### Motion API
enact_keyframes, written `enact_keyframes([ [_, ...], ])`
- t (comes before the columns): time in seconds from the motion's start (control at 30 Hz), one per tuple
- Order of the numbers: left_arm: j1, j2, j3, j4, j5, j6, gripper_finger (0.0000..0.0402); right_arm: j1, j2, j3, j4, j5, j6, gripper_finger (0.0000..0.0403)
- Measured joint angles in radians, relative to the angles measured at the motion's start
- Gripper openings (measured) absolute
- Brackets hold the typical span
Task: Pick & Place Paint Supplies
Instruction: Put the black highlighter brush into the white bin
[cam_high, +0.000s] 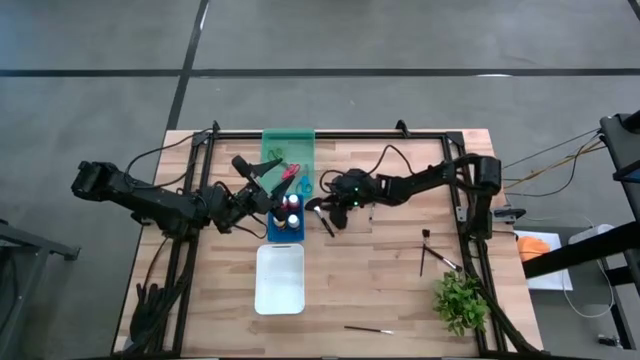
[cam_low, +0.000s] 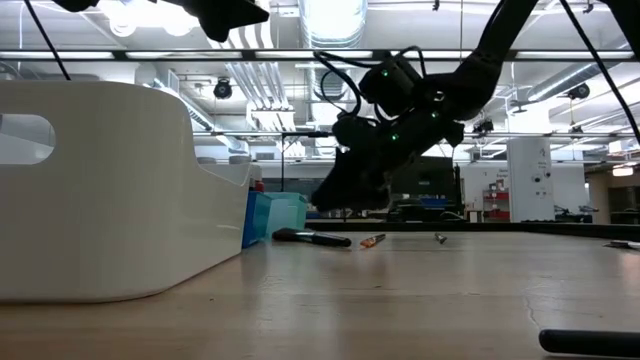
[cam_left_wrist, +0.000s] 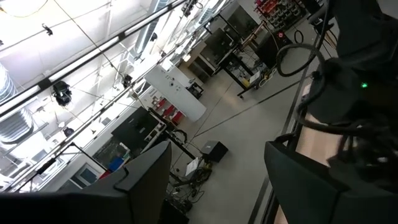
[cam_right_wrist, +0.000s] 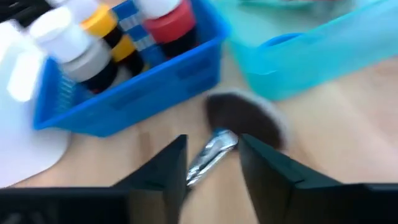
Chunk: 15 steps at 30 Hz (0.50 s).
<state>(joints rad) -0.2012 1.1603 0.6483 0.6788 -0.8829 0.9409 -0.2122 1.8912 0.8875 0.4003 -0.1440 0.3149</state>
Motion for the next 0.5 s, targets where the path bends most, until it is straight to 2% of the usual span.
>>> enact_keyframes([
  [0.1, 0.0, 0.0, 0.0, 0.0, 0.0, 0.0, 0.0266, 0.027, 0.0, -0.001, -0.001, -0.018, 0.004, 0.0178],
  [0.23, 0.0, 0.0, 0.0, 0.0, 0.0, 0.0, 0.0266, 0.078, 0.007, -0.001, -0.002, 0.032, 0.012, 0.0221],
  [0.4, 0.0, 0.0, 0.0, 0.0, 0.0, 0.0, 0.0266, 0.113, 0.007, 0.003, -0.001, 0.139, 0.024, 0.0232],
  [0.5, 0.0, 0.0, 0.0, 0.0, 0.0, 0.0, 0.0266, 0.117, 0.007, 0.003, -0.023, 0.155, 0.038, 0.0233],
])
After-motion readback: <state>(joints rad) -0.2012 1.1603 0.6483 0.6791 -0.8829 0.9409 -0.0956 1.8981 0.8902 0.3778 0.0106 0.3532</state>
